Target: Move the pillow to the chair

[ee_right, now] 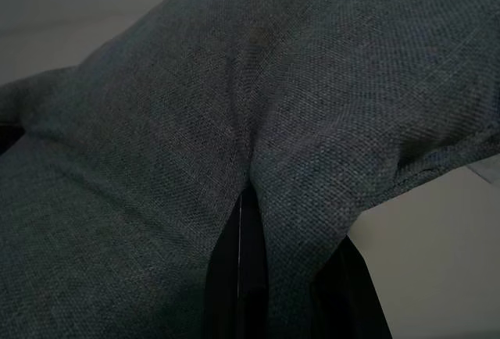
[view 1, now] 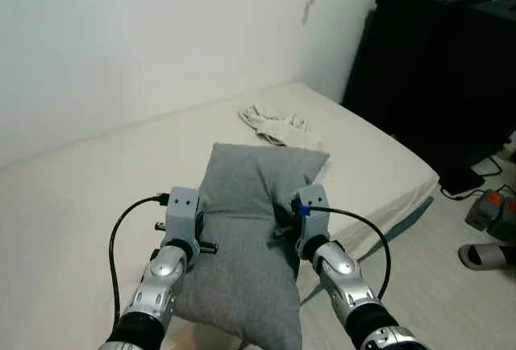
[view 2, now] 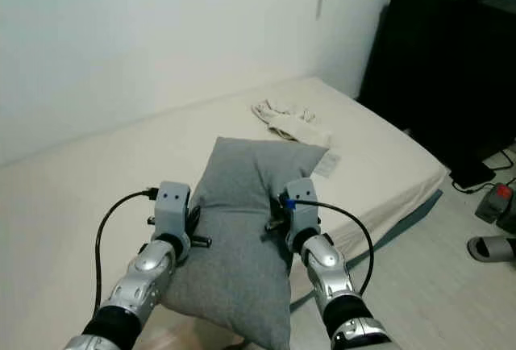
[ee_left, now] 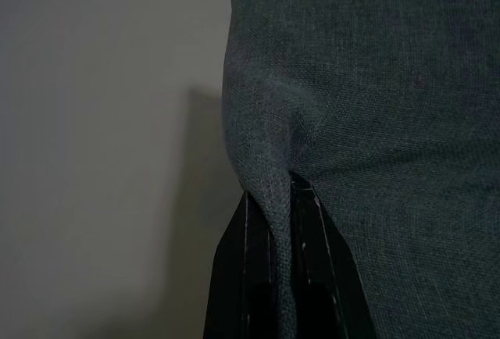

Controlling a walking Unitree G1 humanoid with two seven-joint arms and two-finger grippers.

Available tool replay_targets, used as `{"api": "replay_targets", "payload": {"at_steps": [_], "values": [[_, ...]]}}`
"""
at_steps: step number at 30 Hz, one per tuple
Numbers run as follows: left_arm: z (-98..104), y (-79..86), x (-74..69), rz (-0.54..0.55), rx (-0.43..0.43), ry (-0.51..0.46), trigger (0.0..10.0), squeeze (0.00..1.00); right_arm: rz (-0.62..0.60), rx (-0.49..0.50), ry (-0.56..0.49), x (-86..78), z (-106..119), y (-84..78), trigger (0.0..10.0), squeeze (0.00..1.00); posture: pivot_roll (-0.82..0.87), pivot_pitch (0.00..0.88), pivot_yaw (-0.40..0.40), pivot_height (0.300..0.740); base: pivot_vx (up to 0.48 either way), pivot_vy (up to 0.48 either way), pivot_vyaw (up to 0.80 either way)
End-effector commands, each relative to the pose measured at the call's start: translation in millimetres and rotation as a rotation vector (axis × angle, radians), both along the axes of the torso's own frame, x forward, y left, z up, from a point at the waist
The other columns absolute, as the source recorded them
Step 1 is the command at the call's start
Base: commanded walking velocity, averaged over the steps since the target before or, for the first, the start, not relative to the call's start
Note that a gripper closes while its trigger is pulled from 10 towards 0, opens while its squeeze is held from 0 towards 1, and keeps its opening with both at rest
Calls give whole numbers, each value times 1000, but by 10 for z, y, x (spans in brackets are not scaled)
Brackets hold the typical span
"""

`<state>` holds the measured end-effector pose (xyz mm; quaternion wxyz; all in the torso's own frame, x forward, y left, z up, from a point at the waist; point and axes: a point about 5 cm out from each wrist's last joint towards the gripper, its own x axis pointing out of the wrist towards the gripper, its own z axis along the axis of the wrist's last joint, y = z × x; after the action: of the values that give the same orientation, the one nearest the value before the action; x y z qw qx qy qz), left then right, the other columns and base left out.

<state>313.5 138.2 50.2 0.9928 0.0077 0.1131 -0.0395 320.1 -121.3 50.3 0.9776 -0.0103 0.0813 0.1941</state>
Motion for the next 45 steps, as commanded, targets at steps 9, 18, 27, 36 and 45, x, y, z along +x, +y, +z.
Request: {"api": "replay_targets", "payload": {"at_steps": [9,18,27,36,45], "values": [[-154,440,-160,202,62,37,10000,0,-107,-12,12,63,15,-201,10000,0,11,86,-62,722,0,0,0],[-127,432,-162,228,30,10,10000,0,-93,-35,-4,39,14,-237,10000,0,4,74,-95,722,0,0,0],[-137,360,-156,236,-13,-10,10000,0,-94,-105,-76,135,168,-341,10000,0,-54,45,-124,722,0,0,0],[-92,234,-78,205,-23,-29,10000,0,-191,-152,-161,218,342,-549,10000,0,-62,35,-101,722,0,0,0],[79,394,59,143,41,-79,10000,0,-262,-69,-137,139,212,-469,10000,0,-5,19,40,722,0,0,0]]}}
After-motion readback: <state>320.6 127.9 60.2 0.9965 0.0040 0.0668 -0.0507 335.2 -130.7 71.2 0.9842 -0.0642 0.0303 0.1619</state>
